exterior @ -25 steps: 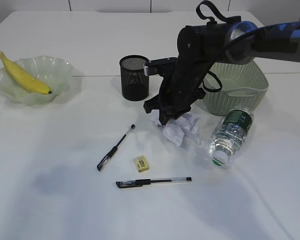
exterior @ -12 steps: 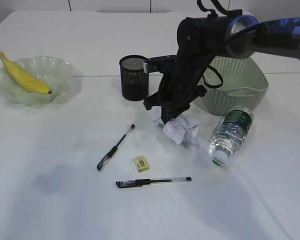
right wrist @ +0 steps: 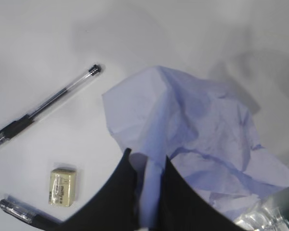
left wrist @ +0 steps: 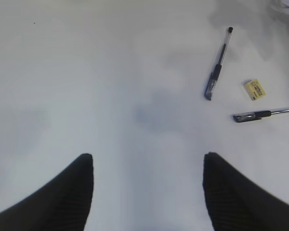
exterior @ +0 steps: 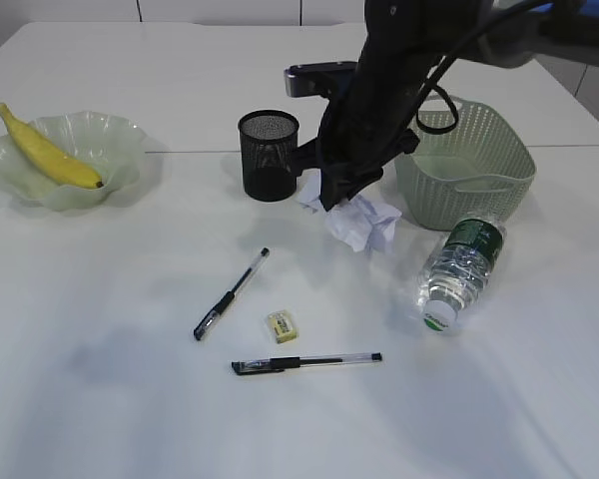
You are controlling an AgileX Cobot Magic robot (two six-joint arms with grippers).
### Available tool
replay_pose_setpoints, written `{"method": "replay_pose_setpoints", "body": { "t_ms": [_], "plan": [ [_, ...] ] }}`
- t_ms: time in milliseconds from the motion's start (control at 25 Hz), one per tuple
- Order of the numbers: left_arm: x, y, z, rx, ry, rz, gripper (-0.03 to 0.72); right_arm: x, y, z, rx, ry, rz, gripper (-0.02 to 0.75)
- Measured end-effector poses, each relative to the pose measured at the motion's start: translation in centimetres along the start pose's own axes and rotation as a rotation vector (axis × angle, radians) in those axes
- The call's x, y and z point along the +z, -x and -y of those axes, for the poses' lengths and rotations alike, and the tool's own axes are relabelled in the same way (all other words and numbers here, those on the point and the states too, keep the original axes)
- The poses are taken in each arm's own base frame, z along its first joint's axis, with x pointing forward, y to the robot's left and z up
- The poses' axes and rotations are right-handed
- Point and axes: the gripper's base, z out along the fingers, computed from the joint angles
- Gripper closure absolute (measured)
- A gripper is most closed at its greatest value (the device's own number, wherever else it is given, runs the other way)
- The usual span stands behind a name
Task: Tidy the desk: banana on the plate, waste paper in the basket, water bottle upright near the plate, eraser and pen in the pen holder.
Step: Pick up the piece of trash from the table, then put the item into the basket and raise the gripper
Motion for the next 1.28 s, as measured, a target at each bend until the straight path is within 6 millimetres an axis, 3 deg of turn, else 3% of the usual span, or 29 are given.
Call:
{"method": "replay_pose_setpoints", "body": {
  "t_ms": [480, 600, 840, 1040, 1280],
  "plan": [
    [0.0, 0.0, 0.1, -0.004, -0.006, -0.001, 0.180, -7.6, 0.1, -0.7, -0.045, -0.039, 0.133, 0.706],
    [0.0, 0.0, 0.1, -0.004, -0.006, -0.001, 0.180, -8.9, 0.0, -0.5, -0.062, -0.077, 0.156, 0.706],
    [0.0, 0.0, 0.1, -0.004, -0.006, -0.001, 0.180, -9.5, 0.1, 0.3, -0.044, -0.169, 0.175, 0.707],
    [0.0, 0.0, 0.0, -0.003, -0.004, 0.000, 0.180, -10.0, 0.3, 3.0, 0.015, -0.215, 0.220, 0.707],
    [0.0, 0.0, 0.0, -0.003, -0.004, 0.000, 0.180, -11.4, -0.5, 10.6, 0.195, -0.247, 0.277, 0.707]
  ]
}}
